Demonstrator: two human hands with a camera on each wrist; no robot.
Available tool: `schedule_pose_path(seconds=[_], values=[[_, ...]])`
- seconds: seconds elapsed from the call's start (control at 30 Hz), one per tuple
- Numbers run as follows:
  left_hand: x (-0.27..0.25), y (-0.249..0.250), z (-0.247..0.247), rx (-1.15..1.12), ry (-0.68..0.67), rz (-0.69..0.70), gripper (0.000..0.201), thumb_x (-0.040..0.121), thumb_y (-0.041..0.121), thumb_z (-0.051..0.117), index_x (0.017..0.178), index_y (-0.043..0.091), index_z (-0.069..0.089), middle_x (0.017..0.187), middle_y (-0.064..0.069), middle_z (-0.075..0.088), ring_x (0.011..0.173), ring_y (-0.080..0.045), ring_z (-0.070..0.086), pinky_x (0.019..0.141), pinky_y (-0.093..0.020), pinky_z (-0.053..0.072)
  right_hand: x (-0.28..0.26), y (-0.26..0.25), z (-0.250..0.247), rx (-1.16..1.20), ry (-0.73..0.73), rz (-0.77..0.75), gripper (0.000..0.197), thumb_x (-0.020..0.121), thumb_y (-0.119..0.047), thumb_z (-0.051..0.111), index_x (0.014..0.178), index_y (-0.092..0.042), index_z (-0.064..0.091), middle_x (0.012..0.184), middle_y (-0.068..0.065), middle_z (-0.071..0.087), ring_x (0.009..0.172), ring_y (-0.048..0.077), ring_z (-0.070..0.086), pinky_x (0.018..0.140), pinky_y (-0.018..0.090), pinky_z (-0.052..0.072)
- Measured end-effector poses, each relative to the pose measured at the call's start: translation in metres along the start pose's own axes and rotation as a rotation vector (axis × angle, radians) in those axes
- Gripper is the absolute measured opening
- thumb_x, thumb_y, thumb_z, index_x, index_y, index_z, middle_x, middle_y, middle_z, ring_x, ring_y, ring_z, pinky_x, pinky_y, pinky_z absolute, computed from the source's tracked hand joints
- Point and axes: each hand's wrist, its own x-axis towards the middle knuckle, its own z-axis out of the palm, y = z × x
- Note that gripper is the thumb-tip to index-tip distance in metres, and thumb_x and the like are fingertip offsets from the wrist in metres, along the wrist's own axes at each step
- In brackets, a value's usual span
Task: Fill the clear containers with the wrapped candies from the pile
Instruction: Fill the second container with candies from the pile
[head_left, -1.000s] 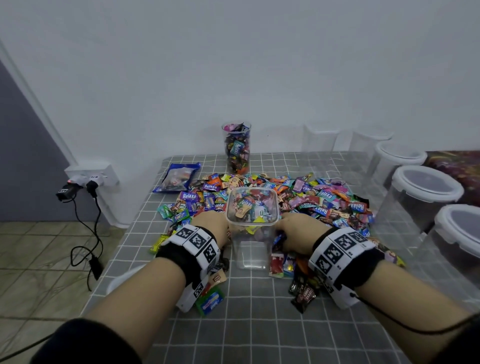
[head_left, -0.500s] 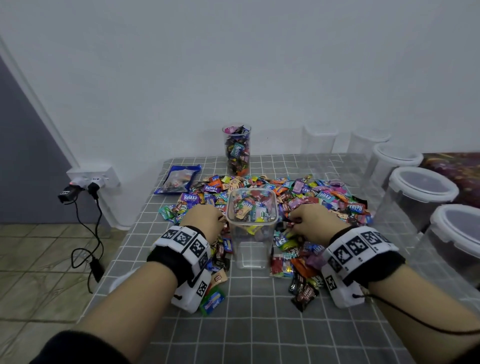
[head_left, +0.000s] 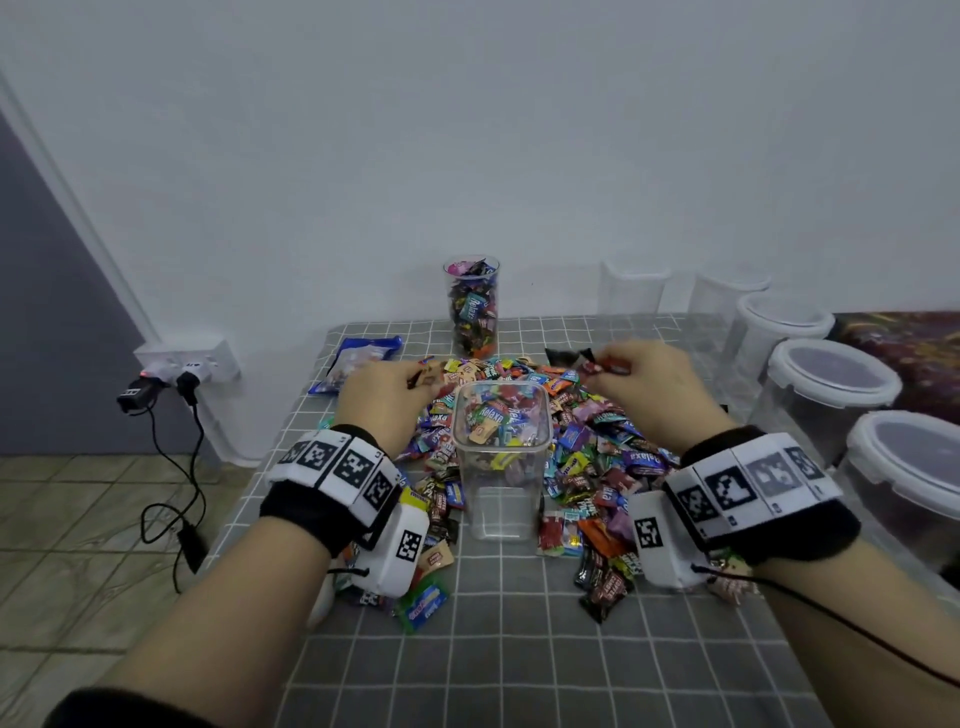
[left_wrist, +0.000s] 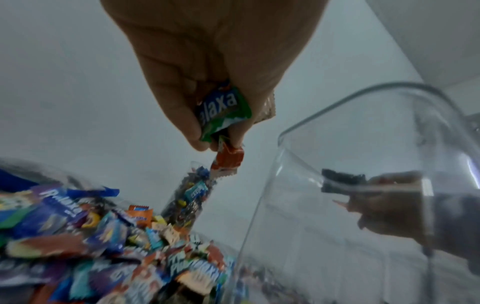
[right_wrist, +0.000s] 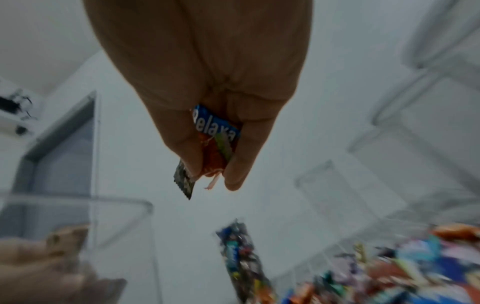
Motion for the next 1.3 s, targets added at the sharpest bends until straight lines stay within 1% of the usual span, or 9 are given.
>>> schedule_pose_path(seconds=[0.2, 0.43, 0.6, 0.73, 0.87, 1.0, 1.13, 1.2, 1.3], values=[[0.0, 0.013, -0.019, -0.146, 0.094, 0.001, 0.023, 0.091, 0.032, 0.058, 0.099, 0.015, 0.072, 0.083, -0.005, 0.068, 0.082, -0.023, 0.06, 0.07, -0.031, 0.044, -0.01, -0.044, -0.007, -0.062, 0.009, -0.195, 0.016, 0.09, -0.023, 0.059, 0.089, -0.01, 0.067, 0.079, 0.001, 0.057, 0.074, 0.019, 0.052, 0.061, 0.03, 0.039], [-0.006, 0.023, -0.026, -0.254, 0.134, 0.041, 0.02, 0.089, 0.029, 0.061, 0.096, 0.015, 0.073, 0.079, -0.003, 0.066, 0.076, -0.019, 0.056, 0.064, -0.027, 0.036, -0.017, -0.058, 0.019, -0.278, -0.13, -0.28, 0.021, 0.088, -0.019, 0.055, 0.103, -0.011, 0.066, 0.098, 0.006, 0.06, 0.088, 0.022, 0.052, 0.066, 0.03, 0.03], [-0.008, 0.024, -0.024, -0.242, 0.133, 0.041, 0.017, 0.089, 0.03, 0.061, 0.089, 0.017, 0.071, 0.065, 0.008, 0.055, 0.07, -0.017, 0.051, 0.062, -0.026, 0.032, -0.02, -0.064, 0.026, -0.423, -0.145, -0.336, 0.022, 0.089, -0.02, 0.052, 0.104, -0.012, 0.065, 0.103, 0.007, 0.058, 0.093, 0.025, 0.054, 0.072, 0.032, 0.038], [-0.009, 0.025, -0.024, -0.249, 0.13, 0.062, 0.017, 0.089, 0.029, 0.061, 0.088, 0.015, 0.071, 0.071, 0.003, 0.06, 0.073, -0.017, 0.054, 0.062, -0.027, 0.033, -0.02, -0.065, 0.03, -0.429, -0.156, -0.349, 0.023, 0.087, -0.019, 0.052, 0.106, -0.014, 0.063, 0.105, 0.006, 0.057, 0.093, 0.024, 0.053, 0.075, 0.033, 0.039], [-0.011, 0.027, -0.024, -0.257, 0.131, 0.09, 0.018, 0.089, 0.028, 0.062, 0.094, 0.014, 0.072, 0.077, 0.001, 0.062, 0.078, -0.018, 0.055, 0.063, -0.027, 0.034, -0.02, -0.06, 0.03, -0.261, -0.137, -0.293, 0.029, 0.087, -0.021, 0.057, 0.115, -0.017, 0.061, 0.111, 0.001, 0.057, 0.099, 0.018, 0.053, 0.078, 0.027, 0.036], [-0.012, 0.028, -0.024, -0.28, 0.104, 0.101, 0.016, 0.089, 0.027, 0.062, 0.088, 0.013, 0.071, 0.065, 0.01, 0.053, 0.067, -0.012, 0.05, 0.052, -0.018, 0.029, -0.029, -0.047, 0.032, 0.057, -0.014, -0.224, 0.044, 0.087, -0.029, 0.064, 0.127, -0.016, 0.053, 0.121, -0.006, 0.049, 0.11, 0.009, 0.045, 0.086, 0.017, 0.029], [-0.012, 0.033, -0.024, -0.354, 0.067, 0.132, 0.017, 0.087, 0.025, 0.065, 0.089, 0.009, 0.072, 0.072, 0.002, 0.064, 0.071, -0.013, 0.056, 0.064, -0.025, 0.042, -0.039, -0.024, 0.04, 0.401, -0.202, 0.004, 0.095, 0.073, -0.05, 0.068, 0.149, -0.022, 0.018, 0.146, -0.009, 0.031, 0.132, 0.006, 0.031, 0.101, 0.021, 0.03], [-0.014, 0.039, -0.024, -0.385, 0.022, 0.157, 0.018, 0.086, 0.024, 0.065, 0.094, 0.01, 0.073, 0.076, -0.001, 0.065, 0.074, -0.018, 0.057, 0.068, -0.029, 0.042, -0.042, -0.016, 0.046, 0.506, -0.307, 0.05, 0.101, 0.074, -0.041, 0.072, 0.15, -0.026, 0.006, 0.14, -0.016, 0.03, 0.125, -0.004, 0.032, 0.092, 0.009, 0.032], [-0.016, 0.048, -0.021, -0.34, -0.072, 0.19, 0.016, 0.087, 0.024, 0.065, 0.093, 0.011, 0.071, 0.072, 0.001, 0.063, 0.071, -0.017, 0.056, 0.064, -0.029, 0.039, -0.041, -0.008, 0.056, 0.543, -0.344, 0.047, 0.094, 0.077, -0.025, 0.075, 0.145, -0.033, 0.009, 0.128, -0.021, 0.039, 0.105, -0.018, 0.044, 0.085, 0.006, 0.037]])
